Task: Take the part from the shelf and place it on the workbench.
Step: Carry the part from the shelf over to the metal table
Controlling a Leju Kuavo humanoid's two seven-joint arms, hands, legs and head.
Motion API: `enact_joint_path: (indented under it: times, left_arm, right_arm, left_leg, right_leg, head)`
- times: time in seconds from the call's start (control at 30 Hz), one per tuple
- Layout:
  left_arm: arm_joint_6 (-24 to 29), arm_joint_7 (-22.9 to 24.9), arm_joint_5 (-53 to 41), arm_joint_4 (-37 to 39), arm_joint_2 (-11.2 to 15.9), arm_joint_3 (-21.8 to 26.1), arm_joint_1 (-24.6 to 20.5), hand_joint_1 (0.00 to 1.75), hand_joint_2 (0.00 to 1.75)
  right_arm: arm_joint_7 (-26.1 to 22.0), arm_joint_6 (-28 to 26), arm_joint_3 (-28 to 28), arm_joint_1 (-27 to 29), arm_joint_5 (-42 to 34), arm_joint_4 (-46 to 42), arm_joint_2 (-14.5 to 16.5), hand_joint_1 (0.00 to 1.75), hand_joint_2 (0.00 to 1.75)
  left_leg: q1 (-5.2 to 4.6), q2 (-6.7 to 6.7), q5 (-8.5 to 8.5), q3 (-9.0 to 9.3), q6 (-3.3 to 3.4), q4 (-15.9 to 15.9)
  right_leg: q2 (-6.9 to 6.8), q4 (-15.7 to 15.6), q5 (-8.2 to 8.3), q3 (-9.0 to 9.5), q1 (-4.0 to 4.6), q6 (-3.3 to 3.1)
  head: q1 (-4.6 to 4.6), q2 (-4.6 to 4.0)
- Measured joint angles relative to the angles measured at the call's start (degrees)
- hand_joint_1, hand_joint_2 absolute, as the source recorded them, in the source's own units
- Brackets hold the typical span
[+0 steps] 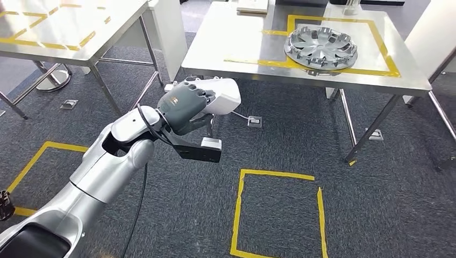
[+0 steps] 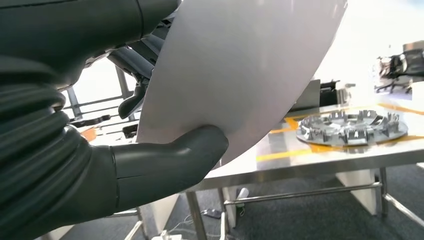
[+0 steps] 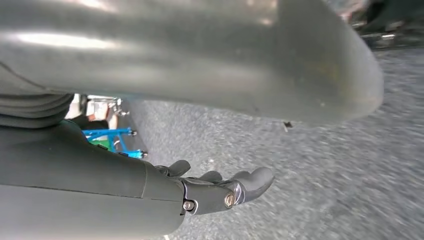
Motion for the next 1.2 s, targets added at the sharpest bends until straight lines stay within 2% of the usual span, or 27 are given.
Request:
enact_joint_path:
  times: [0.03, 0.07, 0.13, 0.17, 0.2, 0.23, 0.3, 0.33, 0.37, 0.4, 0.47, 0.5, 0.53, 0.63, 0.7, 0.73, 0.8, 0.83, 0.87, 0.9, 0.97, 1.0, 1.03, 1.07, 1.17, 1.2]
  left_arm:
    - [-0.04, -0.16, 0.15, 0.11, 0.06, 0.02, 0.16, 1.62, 1.75]
    - [-0.08, -0.26, 0.30, 0.17, 0.08, 0.05, 0.29, 1.62, 1.75]
    - [-0.13, -0.30, 0.48, 0.03, -0.12, 0.16, 0.35, 1.62, 1.75]
    - [-0.10, -0.28, 0.53, -0.05, -0.28, 0.21, 0.24, 1.62, 1.75]
    - [-0.09, -0.28, 0.57, -0.14, -0.48, 0.23, 0.14, 1.62, 1.75]
    - [-0.07, -0.30, 0.60, -0.20, -0.66, 0.25, 0.13, 1.62, 1.75]
    - [-0.07, -0.31, 0.62, -0.14, -0.81, 0.26, 0.36, 1.62, 1.75]
    - [-0.08, -0.31, 0.63, -0.07, -0.84, 0.26, 0.53, 1.62, 1.75]
    - [-0.08, -0.32, 0.62, -0.02, -0.86, 0.26, 0.65, 1.62, 1.75]
    - [-0.07, -0.33, 0.63, 0.03, -0.91, 0.26, 0.70, 1.62, 1.75]
    - [0.09, -0.58, 0.75, 0.02, -1.00, 0.26, 0.69, 1.62, 1.75]
    - [0.21, -0.87, 0.94, 0.00, -1.02, 0.27, 0.69, 1.62, 1.75]
    - [0.32, -1.27, 1.17, -0.08, -1.02, 0.31, 0.70, 1.62, 1.75]
    - [0.52, -2.27, 1.54, -0.60, -0.98, 0.42, 0.79, 1.62, 1.75]
    - [0.67, -2.45, 1.45, -1.02, -0.90, 0.45, 0.77, 1.62, 1.75]
    - [0.71, -2.44, 1.37, -1.14, -0.84, 0.46, 0.79, 1.62, 1.75]
    - [0.65, -2.41, 1.19, -1.16, -0.71, 0.46, 0.91, 1.62, 1.75]
    - [0.56, -2.38, 1.11, -1.11, -0.63, 0.45, 1.02, 1.62, 1.75]
    - [0.47, -2.33, 1.06, -1.06, -0.55, 0.45, 1.09, 1.62, 1.75]
    - [0.39, -2.29, 1.03, -1.03, -0.49, 0.45, 1.13, 1.62, 1.75]
    - [0.27, -2.25, 1.03, -1.00, -0.40, 0.46, 1.12, 1.62, 1.75]
    - [0.23, -2.28, 1.09, -0.99, -0.39, 0.46, 1.09, 1.62, 1.75]
    - [0.17, -2.33, 1.19, -0.96, -0.38, 0.47, 1.09, 1.62, 1.75]
    - [0.07, -2.38, 1.34, -0.90, -0.34, 0.49, 1.11, 1.62, 1.75]
    - [-0.29, -2.48, 1.87, -0.84, -0.28, 0.61, 1.17, 1.62, 1.75]
    - [-0.34, -2.51, 1.97, -0.85, -0.29, 0.69, 1.13, 1.62, 1.75]
  right_arm:
    - [-0.09, 0.00, -0.04, -0.11, -0.04, 0.01, 0.00, 0.00, 0.00]
    - [-0.24, 0.00, -0.09, -0.25, -0.07, 0.01, 0.00, 0.00, 0.00]
    - [-0.42, 0.00, -0.15, -0.35, -0.12, 0.00, -0.03, 0.00, 0.00]
    - [-0.49, 0.00, -0.20, -0.34, -0.13, -0.02, -0.04, 0.00, 0.00]
    - [-0.49, 0.01, -0.25, -0.33, -0.13, -0.03, -0.05, 0.00, 0.00]
    - [-0.48, 0.01, -0.31, -0.31, -0.13, -0.03, -0.06, 0.00, 0.00]
    - [-0.50, 0.02, -0.39, -0.31, -0.14, -0.03, -0.05, 0.00, 0.00]
    - [-0.52, 0.02, -0.43, -0.29, -0.14, -0.03, -0.05, 0.00, 0.00]
    - [-0.53, 0.02, -0.47, -0.25, -0.16, -0.03, -0.05, 0.00, 0.00]
    - [-0.53, 0.02, -0.54, -0.22, -0.18, -0.03, -0.05, 0.00, 0.00]
    - [-0.54, 0.02, -0.69, -0.20, -0.12, -0.03, -0.09, 0.00, 0.00]
    - [-0.60, 0.02, -0.75, -0.25, -0.05, -0.03, -0.11, 0.00, 0.00]
    - [-0.65, 0.01, -0.78, -0.32, 0.07, -0.03, -0.13, 0.00, 0.00]
    - [-0.73, 0.00, -0.77, -0.47, 0.35, -0.03, -0.08, 0.00, 0.00]
    - [-0.72, -0.02, -0.78, -0.46, 0.36, -0.02, -0.01, 0.00, 0.00]
    - [-0.72, -0.03, -0.79, -0.46, 0.33, -0.02, 0.03, 0.00, 0.00]
    - [-0.73, -0.04, -0.79, -0.47, 0.25, -0.02, 0.04, 0.00, 0.00]
    - [-0.73, -0.04, -0.79, -0.44, 0.21, -0.02, 0.05, 0.00, 0.00]
    - [-0.72, -0.02, -0.79, -0.39, 0.17, -0.01, 0.05, 0.00, 0.00]
    - [-0.72, 0.02, -0.79, -0.35, 0.15, -0.01, 0.05, 0.00, 0.00]
    - [-0.72, 0.25, -0.79, -0.33, 0.14, -0.02, 0.07, 0.00, 0.00]
    - [-0.76, 0.36, -0.79, -0.40, 0.14, -0.02, 0.07, 0.00, 0.00]
    - [-0.81, 0.46, -0.79, -0.48, 0.14, -0.02, 0.08, 0.00, 0.00]
    - [-0.86, 0.53, -0.79, -0.55, 0.14, -0.02, 0.08, 0.00, 0.00]
    - [-0.90, 0.63, -0.80, -0.58, 0.13, -0.02, 0.11, 0.00, 0.00]
    - [-0.90, 0.62, -0.80, -0.58, 0.12, -0.02, 0.11, 0.00, 0.00]
  left_leg:
    - [-0.07, -0.17, 4.21, 0.15, 0.13, -2.07]
    - [-0.14, -0.27, 6.05, 0.42, 0.29, -2.98]
    - [0.02, -0.29, 6.15, 1.63, 0.89, -2.68]
    - [0.16, -0.25, 5.95, 2.10, 1.34, -2.76]
    - [0.30, -0.23, 5.71, 2.49, 1.81, -2.88]
    - [0.27, -0.18, 5.39, 2.77, 2.23, -2.93]
    - [0.03, -0.01, 4.53, 3.40, 2.73, -2.91]
    - [-0.14, 0.11, 4.05, 3.82, 2.86, -2.88]
    - [-0.32, 0.20, 3.59, 4.29, 2.95, -2.83]
    - [-0.51, 0.27, 3.17, 4.77, 3.01, -2.76]
    - [-0.89, 0.34, 2.57, 5.59, 3.00, -2.63]
    - [-1.01, 0.33, 2.38, 5.84, 2.85, -2.59]
    - [-1.05, 0.34, 2.27, 5.97, 2.62, -2.58]
    - [-0.96, 0.47, 2.20, 6.01, 1.75, -2.69]
    - [-0.94, 0.54, 0.90, 5.17, 1.01, -0.85]
    - [-0.80, 0.56, -0.52, 3.97, 0.58, 1.71]
    - [-0.36, 0.58, -3.69, 0.58, -0.23, 8.76]
    - [-0.12, 0.60, -4.35, -0.74, -0.54, 11.29]
    - [0.11, 0.61, -3.97, -1.19, -0.79, 11.95]
    - [0.30, 0.61, -2.61, -0.53, -0.96, 10.48]
    - [0.67, 0.20, 1.03, 2.91, -1.24, 3.71]
    - [0.77, -0.17, 1.90, 4.68, -1.14, 0.45]
    - [0.78, -0.49, 2.12, 5.83, -0.94, -1.62]
    - [0.69, -0.70, 1.68, 6.34, -0.60, -2.41]
    - [0.56, -0.19, 1.10, 6.74, 0.77, -2.81]
    - [0.65, 0.05, 0.97, 6.97, 1.20, -2.99]
  right_leg:
    - [0.36, -0.12, -1.05, 0.75, 0.09, 0.33]
    - [0.72, -0.38, -2.02, 1.66, 0.18, 0.62]
    - [0.79, -1.30, -3.46, 3.43, 0.19, 1.12]
    - [0.42, -0.79, -4.12, 3.73, 0.16, 1.37]
    - [-0.09, 1.04, -5.15, 3.03, 0.10, 1.64]
    - [-0.62, 4.45, -6.54, 1.11, 0.04, 1.88]
    - [-1.11, 12.28, -9.02, -4.42, 0.03, 2.19]
    - [-1.15, 14.59, -8.84, -6.70, 0.07, 2.18]
    - [-1.18, 14.62, -7.35, -7.94, 0.12, 2.04]
    - [-1.29, 12.50, -4.80, -8.20, 0.24, 1.73]
    - [-1.96, 5.21, 0.74, -6.87, 0.69, 0.70]
    - [-2.29, 2.38, 2.52, -6.18, 0.93, 0.24]
    - [-2.51, 0.82, 3.46, -5.84, 1.15, -0.09]
    - [-2.26, -0.14, 4.21, -5.56, 1.16, -0.52]
    - [-2.10, -0.73, 4.69, -5.00, 0.70, -0.82]
    - [-2.07, -0.90, 4.81, -4.77, 0.52, -0.93]
    - [-1.91, -0.92, 4.72, -4.70, 0.37, -1.14]
    - [-1.77, -0.91, 4.61, -4.65, 0.29, -1.11]
    - [-1.60, -0.89, 4.46, -4.55, 0.18, -1.00]
    - [-1.39, -0.86, 4.25, -4.35, 0.05, -0.81]
    - [-0.99, -0.78, 3.63, -3.83, -0.20, -0.22]
    - [-0.78, -0.64, 3.28, -3.69, -0.24, 0.14]
    - [-0.60, -0.60, 3.06, -3.67, -0.24, 0.51]
    - [-0.42, -0.62, 2.94, -3.75, -0.24, 0.85]
    - [-0.25, -0.56, 2.48, -3.93, -0.39, 1.85]
    - [-0.52, 0.69, 1.83, -4.53, -0.38, 2.13]
  head:
    - [0.04, 0.00]
    - [0.09, 0.01]
    - [0.23, 0.01]
    - [0.31, 0.01]
    - [0.42, 0.01]
    - [0.56, 0.01]
    - [0.70, 0.01]
    - [0.71, 0.01]
    - [0.70, 0.01]
    - [0.71, 0.01]
    - [0.67, 0.01]
    - [0.67, 0.01]
    - [0.65, 0.01]
    - [0.68, 0.01]
    - [0.51, 0.00]
    - [0.42, 0.00]
    - [0.31, 0.01]
    - [0.30, 0.01]
    - [0.31, 0.01]
    - [0.31, 0.01]
    - [0.32, 0.01]
    - [0.30, 0.01]
    - [0.31, 0.01]
    - [0.31, 0.01]
    - [0.37, 0.01]
    - [0.46, 0.01]
